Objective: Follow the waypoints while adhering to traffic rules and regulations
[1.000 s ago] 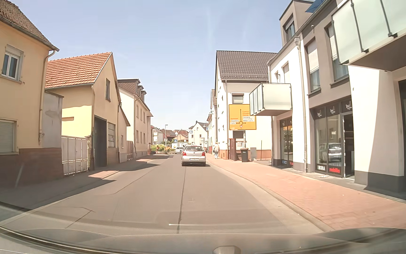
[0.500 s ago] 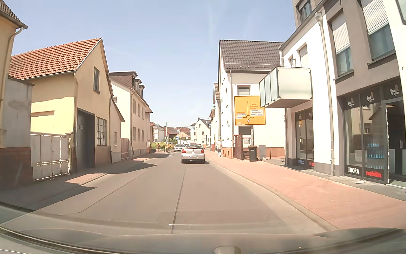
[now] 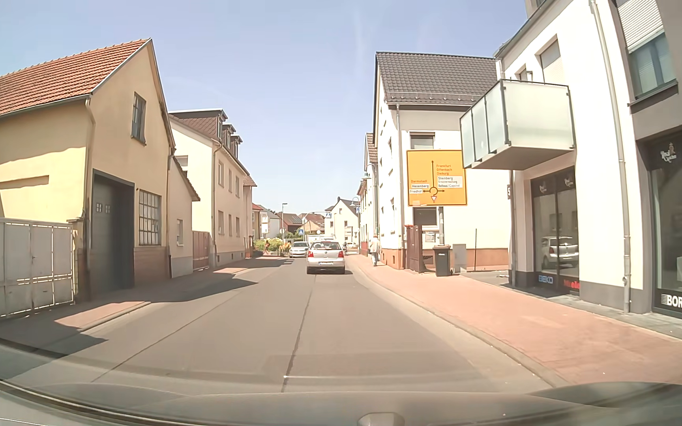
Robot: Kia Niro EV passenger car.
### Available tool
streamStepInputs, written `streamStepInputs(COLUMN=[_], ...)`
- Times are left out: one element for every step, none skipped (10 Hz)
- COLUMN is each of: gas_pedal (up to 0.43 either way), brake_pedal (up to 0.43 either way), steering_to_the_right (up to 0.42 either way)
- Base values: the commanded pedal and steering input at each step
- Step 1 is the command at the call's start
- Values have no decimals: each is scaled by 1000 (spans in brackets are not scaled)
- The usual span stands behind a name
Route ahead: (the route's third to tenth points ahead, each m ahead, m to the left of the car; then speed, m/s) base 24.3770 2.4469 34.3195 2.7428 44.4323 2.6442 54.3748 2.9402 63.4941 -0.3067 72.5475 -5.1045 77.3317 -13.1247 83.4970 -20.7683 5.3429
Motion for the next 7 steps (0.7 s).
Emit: streamStepInputs(gas_pedal=[59,67,67,79,87,87,87], brake_pedal=[0,0,0,0,0,0,0], steering_to_the_right=[-21,-16,-11,-9,-9,-10,-10])
